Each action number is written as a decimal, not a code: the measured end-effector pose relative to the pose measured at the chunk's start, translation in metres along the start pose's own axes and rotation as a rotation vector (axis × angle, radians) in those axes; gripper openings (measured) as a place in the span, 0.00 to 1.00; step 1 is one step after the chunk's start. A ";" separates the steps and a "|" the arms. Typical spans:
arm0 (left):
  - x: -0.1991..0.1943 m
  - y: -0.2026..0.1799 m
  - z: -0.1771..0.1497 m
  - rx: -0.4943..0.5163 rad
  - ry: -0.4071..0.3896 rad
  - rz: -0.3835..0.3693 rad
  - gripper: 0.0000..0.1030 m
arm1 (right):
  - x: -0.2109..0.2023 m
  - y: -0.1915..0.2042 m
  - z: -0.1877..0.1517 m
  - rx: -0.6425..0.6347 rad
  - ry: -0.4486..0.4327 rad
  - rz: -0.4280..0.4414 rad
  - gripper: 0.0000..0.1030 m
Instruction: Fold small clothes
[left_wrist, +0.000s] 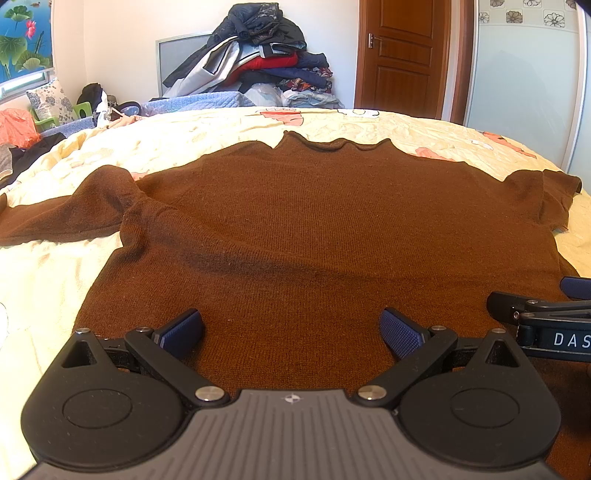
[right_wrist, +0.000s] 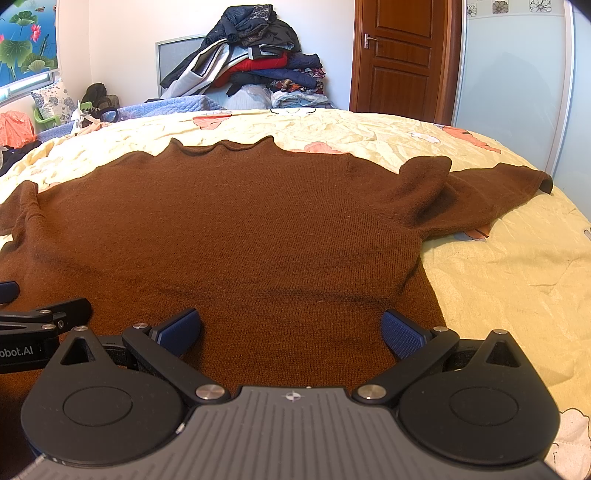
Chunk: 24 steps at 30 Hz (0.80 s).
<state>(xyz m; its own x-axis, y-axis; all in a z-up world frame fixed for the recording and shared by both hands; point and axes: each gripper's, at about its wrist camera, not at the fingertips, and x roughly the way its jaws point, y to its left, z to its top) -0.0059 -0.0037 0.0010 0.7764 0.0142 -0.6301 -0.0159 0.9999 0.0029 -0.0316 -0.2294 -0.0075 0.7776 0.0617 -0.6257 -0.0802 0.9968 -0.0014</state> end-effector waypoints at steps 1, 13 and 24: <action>0.000 0.000 0.000 0.000 0.000 0.000 1.00 | 0.000 0.000 0.000 0.000 0.000 0.000 1.00; 0.000 0.000 0.000 0.000 0.000 0.000 1.00 | 0.000 0.000 0.000 0.000 0.000 0.000 1.00; 0.000 0.000 0.000 -0.001 0.000 0.000 1.00 | 0.001 0.001 -0.002 0.000 0.000 0.000 1.00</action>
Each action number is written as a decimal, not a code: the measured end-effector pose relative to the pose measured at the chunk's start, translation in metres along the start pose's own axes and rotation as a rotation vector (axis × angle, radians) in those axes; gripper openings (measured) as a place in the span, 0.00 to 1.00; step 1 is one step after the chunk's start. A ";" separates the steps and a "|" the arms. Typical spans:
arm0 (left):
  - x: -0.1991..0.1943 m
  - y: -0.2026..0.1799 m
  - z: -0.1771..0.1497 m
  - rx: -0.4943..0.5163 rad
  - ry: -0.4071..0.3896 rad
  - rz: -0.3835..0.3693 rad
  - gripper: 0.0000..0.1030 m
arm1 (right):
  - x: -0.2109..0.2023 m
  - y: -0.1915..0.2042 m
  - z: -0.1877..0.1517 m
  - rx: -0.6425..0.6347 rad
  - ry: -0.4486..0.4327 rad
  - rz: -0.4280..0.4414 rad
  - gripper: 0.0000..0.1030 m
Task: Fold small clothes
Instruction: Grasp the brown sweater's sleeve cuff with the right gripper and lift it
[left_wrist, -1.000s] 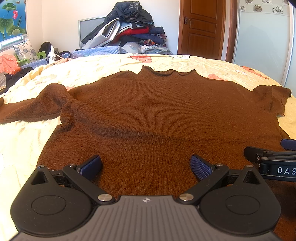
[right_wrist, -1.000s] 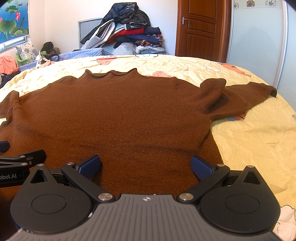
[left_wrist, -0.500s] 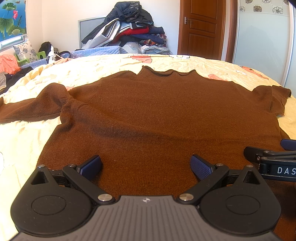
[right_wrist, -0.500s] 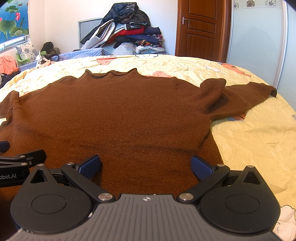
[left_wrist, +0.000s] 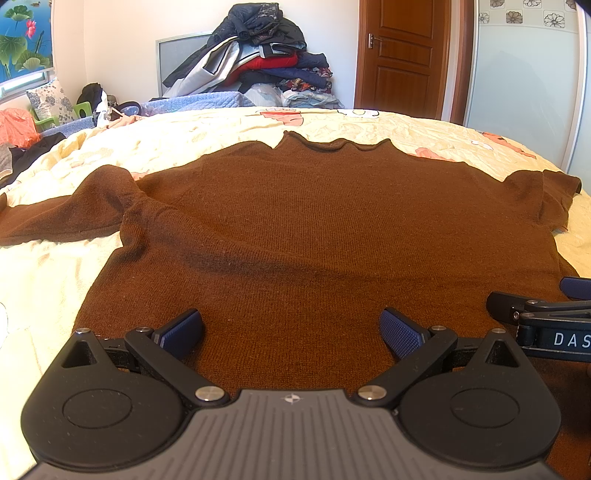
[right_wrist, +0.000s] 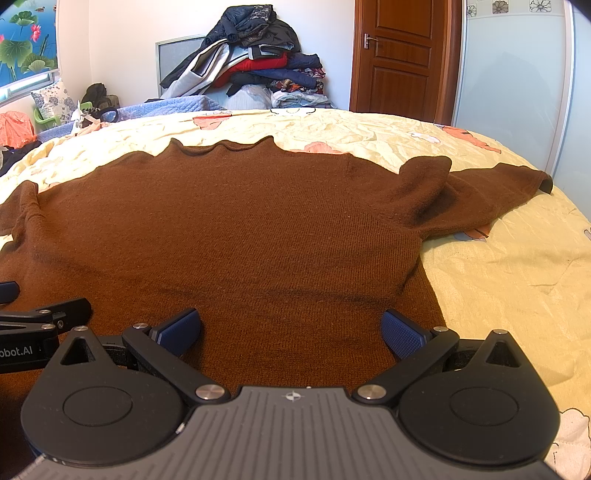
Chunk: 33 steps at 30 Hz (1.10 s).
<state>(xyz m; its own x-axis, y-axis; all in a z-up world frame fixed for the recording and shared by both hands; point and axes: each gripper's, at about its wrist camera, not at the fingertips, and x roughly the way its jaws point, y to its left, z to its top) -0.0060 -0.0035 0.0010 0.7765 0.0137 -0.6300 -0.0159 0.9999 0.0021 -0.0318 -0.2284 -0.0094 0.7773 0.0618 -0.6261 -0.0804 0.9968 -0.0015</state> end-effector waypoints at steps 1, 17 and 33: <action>0.000 0.000 0.000 0.000 0.000 0.000 1.00 | 0.000 0.000 0.000 0.000 0.002 0.002 1.00; 0.000 0.000 0.000 -0.001 0.000 0.000 1.00 | 0.056 -0.304 0.091 0.921 -0.126 0.237 0.93; 0.000 0.000 0.000 -0.002 -0.001 -0.001 1.00 | 0.155 -0.362 0.115 0.968 -0.183 0.010 0.84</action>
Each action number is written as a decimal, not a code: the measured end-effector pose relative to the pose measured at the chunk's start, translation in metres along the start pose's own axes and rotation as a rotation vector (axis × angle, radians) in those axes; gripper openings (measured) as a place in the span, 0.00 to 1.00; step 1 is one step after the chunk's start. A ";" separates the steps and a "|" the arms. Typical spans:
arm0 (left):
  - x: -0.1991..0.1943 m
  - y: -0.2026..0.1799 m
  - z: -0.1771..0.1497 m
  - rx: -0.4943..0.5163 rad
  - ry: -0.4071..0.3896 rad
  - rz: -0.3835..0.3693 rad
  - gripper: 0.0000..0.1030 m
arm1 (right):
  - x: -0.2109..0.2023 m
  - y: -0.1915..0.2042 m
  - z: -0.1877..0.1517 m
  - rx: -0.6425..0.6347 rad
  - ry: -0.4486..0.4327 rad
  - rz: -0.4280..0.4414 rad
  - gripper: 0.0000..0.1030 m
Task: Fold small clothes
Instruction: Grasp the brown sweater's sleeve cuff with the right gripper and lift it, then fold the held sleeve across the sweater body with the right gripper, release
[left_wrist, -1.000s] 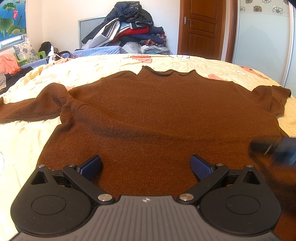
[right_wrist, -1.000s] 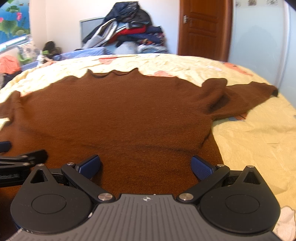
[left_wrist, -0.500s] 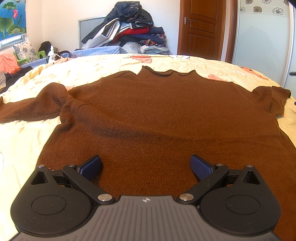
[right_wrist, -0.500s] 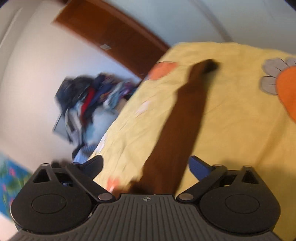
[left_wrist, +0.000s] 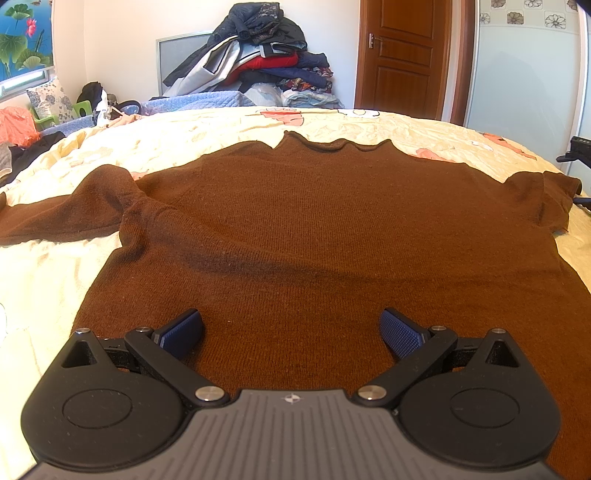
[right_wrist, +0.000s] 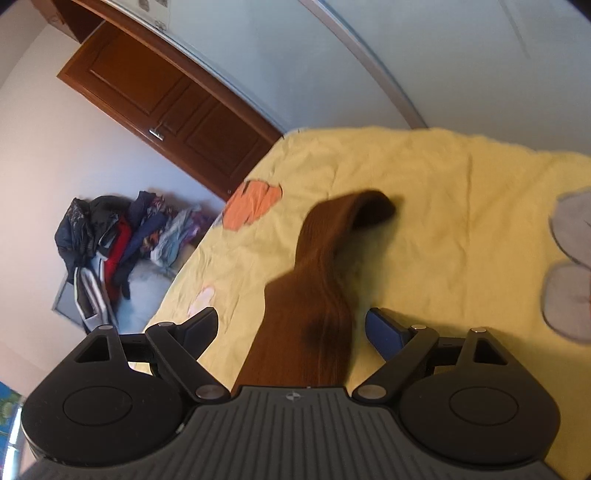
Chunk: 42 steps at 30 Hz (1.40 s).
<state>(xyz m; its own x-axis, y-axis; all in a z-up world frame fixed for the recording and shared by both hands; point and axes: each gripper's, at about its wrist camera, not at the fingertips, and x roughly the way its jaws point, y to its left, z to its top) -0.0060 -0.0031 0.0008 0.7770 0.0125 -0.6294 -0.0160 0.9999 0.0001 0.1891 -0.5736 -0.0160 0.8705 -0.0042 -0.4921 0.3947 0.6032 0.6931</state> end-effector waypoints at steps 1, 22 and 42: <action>0.000 0.000 0.000 0.000 0.000 0.000 1.00 | 0.002 0.001 0.003 -0.022 -0.003 -0.006 0.82; 0.002 0.001 0.001 -0.012 -0.006 -0.016 1.00 | -0.174 0.225 -0.279 -0.821 0.378 0.768 0.96; 0.052 0.088 0.091 -0.419 0.060 0.043 0.24 | -0.163 0.095 -0.306 -0.739 0.373 0.455 1.00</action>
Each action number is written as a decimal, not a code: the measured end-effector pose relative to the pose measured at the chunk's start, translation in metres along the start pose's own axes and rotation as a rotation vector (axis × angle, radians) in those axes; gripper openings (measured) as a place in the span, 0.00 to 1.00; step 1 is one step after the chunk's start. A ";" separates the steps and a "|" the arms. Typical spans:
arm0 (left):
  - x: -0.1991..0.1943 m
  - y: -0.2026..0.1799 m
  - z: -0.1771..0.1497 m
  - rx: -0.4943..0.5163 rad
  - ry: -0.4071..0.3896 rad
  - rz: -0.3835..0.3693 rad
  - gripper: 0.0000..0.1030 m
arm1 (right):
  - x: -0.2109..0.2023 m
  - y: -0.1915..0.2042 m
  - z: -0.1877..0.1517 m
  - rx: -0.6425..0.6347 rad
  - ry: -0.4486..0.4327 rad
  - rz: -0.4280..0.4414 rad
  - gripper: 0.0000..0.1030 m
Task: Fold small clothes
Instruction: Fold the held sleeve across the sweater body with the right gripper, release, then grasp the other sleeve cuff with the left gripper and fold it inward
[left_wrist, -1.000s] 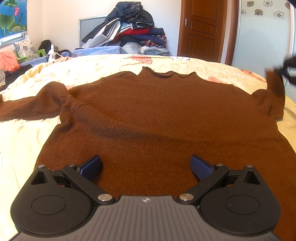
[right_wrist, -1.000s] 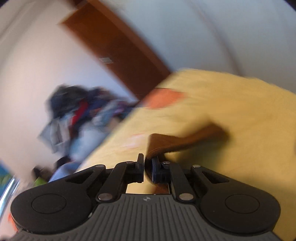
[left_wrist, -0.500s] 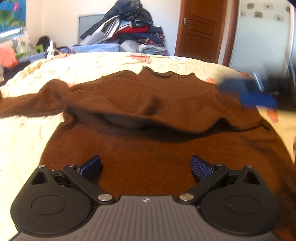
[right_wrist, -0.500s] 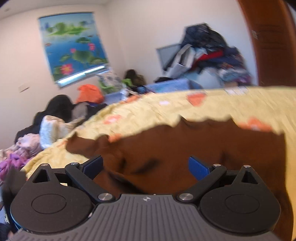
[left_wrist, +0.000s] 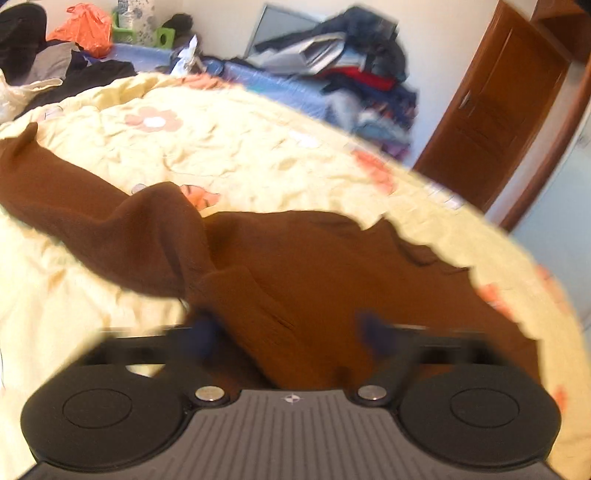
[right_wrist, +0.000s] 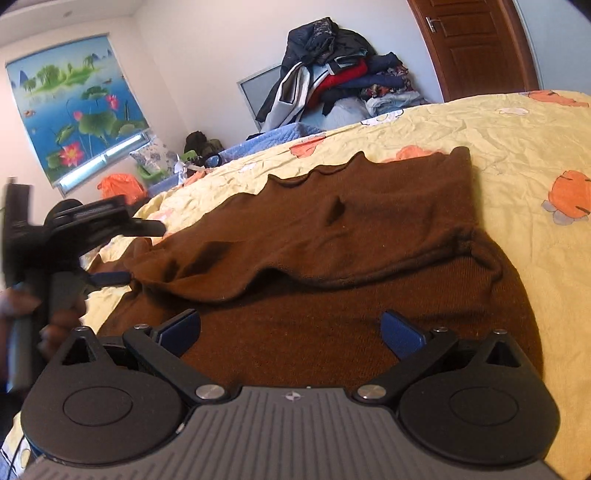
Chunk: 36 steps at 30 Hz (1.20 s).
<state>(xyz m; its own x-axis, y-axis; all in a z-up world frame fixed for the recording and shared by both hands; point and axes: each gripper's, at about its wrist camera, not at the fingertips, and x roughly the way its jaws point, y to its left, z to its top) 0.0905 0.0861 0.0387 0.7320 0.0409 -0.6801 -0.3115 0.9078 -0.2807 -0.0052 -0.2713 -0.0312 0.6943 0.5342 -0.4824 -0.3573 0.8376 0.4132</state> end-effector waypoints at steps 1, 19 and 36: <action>0.008 -0.006 0.005 0.037 0.037 0.044 0.06 | -0.001 0.001 0.000 0.003 0.000 0.002 1.00; -0.004 0.022 -0.026 0.162 -0.092 0.148 0.05 | -0.037 -0.021 0.064 0.138 -0.170 0.055 1.00; -0.004 0.006 -0.039 0.282 -0.155 0.166 0.06 | 0.050 -0.150 0.127 0.347 0.042 -0.213 0.06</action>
<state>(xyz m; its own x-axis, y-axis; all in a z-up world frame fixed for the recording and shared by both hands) 0.0617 0.0747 0.0133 0.7753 0.2405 -0.5840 -0.2699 0.9621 0.0379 0.1626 -0.3851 -0.0189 0.7014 0.3632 -0.6132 0.0286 0.8453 0.5335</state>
